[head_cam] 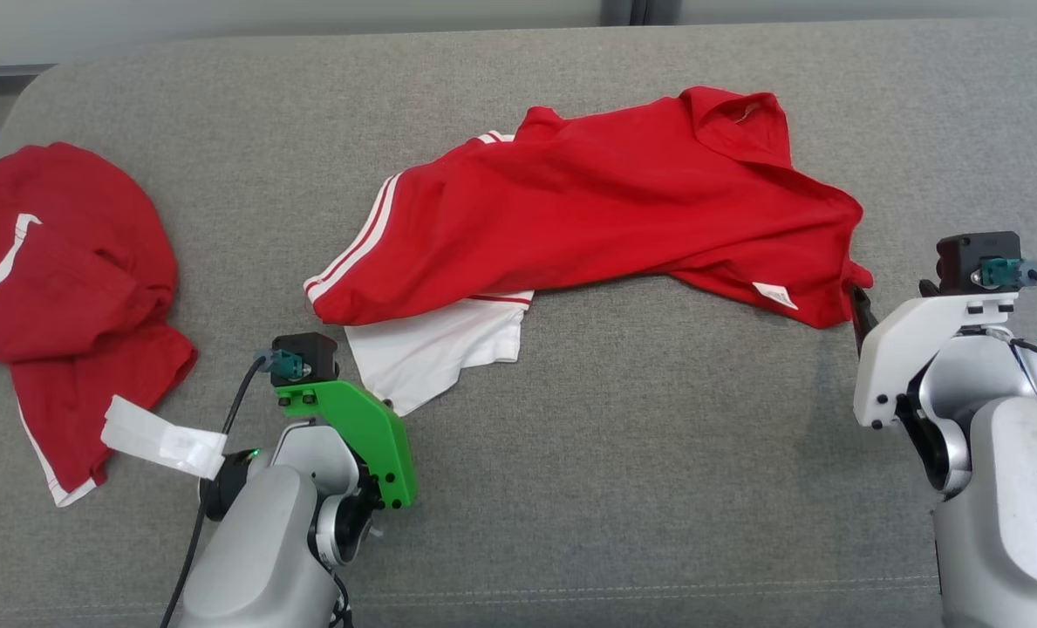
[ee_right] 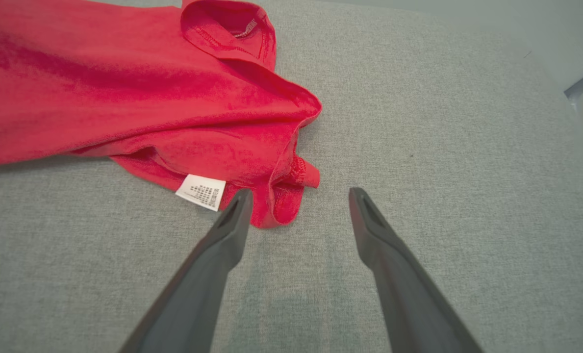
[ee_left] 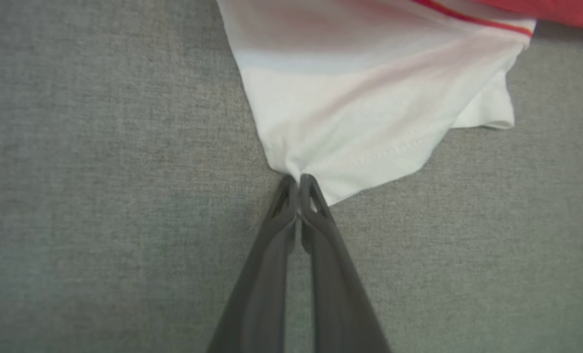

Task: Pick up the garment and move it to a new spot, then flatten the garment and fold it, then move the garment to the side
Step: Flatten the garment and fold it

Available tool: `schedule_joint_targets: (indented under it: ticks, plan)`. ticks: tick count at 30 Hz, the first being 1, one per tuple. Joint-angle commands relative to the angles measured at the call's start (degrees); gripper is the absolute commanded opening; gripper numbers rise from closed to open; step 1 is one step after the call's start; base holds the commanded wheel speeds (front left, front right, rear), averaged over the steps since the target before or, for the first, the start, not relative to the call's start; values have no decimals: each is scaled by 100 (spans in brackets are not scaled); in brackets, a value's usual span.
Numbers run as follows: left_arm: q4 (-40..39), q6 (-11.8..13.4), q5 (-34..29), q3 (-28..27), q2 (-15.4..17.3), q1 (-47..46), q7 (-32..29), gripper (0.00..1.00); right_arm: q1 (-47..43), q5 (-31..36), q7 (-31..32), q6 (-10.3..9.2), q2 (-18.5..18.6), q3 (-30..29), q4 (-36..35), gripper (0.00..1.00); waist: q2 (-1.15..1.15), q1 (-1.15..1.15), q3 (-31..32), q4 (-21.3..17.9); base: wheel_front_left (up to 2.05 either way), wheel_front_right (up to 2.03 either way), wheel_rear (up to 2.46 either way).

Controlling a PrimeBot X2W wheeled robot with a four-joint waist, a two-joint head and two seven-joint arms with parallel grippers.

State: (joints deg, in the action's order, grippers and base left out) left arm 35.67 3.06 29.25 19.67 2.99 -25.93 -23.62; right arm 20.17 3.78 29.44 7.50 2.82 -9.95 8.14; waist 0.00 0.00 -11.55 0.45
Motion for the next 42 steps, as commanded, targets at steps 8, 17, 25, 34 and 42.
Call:
schedule_joint_targets:
  ticks: [8,17,25,34,42]
  plan:
    - [-61,13,112,165,-11,-50,-8,0,601,133,439,-2,14,-221,494,100,0,0,-231,122,0,0,0]
    - [-5,-14,166,253,-5,-172,35,0,956,263,681,-2,16,-321,1095,82,0,0,-391,278,0,0,0]
    - [55,18,239,287,10,-218,99,0,923,275,700,-2,17,-272,1212,39,0,0,-401,349,0,0,0]
    - [10,37,386,257,10,-214,299,0,821,149,710,-2,17,-263,1088,0,0,0,-343,341,0,0,0]
    - [-480,-95,654,-50,6,-380,861,0,933,-871,321,-2,18,-303,812,0,0,0,-192,304,0,0,0]
